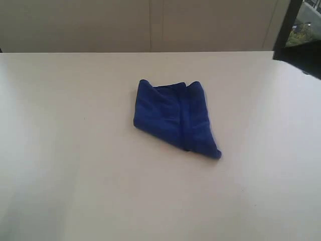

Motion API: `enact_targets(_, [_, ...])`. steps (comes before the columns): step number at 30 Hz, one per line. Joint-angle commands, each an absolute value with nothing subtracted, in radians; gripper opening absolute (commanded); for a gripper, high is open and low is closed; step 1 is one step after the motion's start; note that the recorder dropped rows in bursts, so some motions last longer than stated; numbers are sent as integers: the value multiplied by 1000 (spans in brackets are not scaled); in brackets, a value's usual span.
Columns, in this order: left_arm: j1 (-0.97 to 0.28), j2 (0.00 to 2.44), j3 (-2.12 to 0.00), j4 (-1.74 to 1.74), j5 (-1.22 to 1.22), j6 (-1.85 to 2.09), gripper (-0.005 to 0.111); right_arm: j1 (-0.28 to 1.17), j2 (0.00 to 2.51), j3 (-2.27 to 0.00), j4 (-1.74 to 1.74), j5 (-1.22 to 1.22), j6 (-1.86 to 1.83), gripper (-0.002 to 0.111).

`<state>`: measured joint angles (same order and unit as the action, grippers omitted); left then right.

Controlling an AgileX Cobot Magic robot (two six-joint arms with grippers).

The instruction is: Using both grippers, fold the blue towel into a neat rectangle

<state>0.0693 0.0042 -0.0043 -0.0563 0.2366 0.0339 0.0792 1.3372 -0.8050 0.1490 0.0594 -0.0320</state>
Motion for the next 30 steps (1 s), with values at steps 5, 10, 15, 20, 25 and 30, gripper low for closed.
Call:
enact_targets(5, [67,0,0,-59,234,27,0,200,1817,-1253,254,296,-266,0])
enact_targets(10, [67,0,0,-59,234,27,0,185,2034,-1618,613,678,-643,0])
enact_targets(15, [67,0,0,-59,234,27,0,179,2195,-1721,747,655,-746,0])
enact_targets(20, [67,0,0,-59,234,27,0,179,2284,-1725,879,561,-869,12])
enact_targets(25, [67,0,0,-59,234,27,0,188,2323,-1725,1032,507,-1009,29])
enact_targets(30, [67,0,0,-59,234,27,0,204,2359,-1733,1039,444,-1011,29])
